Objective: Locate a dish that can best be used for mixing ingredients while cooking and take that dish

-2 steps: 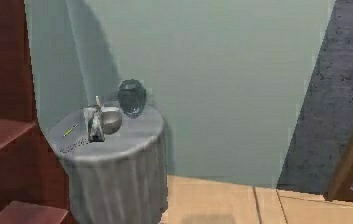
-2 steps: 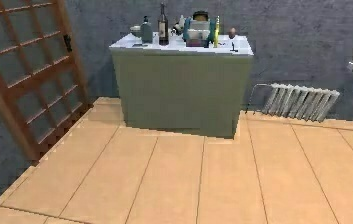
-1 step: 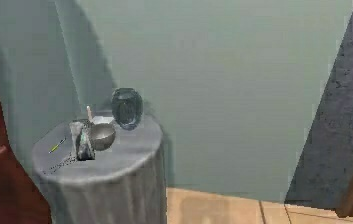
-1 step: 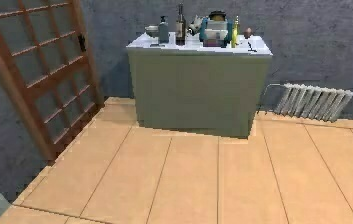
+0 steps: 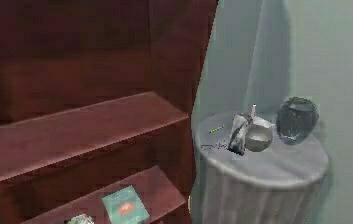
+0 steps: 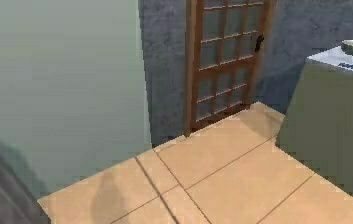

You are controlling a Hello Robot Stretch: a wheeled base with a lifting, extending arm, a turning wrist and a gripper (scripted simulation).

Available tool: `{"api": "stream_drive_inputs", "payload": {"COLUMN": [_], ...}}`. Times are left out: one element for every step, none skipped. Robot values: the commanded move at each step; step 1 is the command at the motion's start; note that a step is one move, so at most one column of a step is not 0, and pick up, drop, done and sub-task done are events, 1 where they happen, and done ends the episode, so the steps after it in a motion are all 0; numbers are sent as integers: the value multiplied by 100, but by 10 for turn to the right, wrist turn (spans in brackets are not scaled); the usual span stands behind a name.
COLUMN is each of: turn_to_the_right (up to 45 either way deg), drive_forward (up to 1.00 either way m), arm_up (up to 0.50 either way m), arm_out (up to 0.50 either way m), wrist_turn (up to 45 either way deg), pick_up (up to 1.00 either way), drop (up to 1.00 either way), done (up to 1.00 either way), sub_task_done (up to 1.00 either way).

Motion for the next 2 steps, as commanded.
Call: {"api": "stream_drive_inputs", "payload": {"turn_to_the_right": [-450, -180], "drive_forward": [0, 0], "arm_up": [0, 0], "arm_out": [0, 0], "wrist_turn": [0, 0], "pick_up": [0, 0], "drop": [0, 0], "done": [0, 0], "sub_task_done": [0, 0]}}
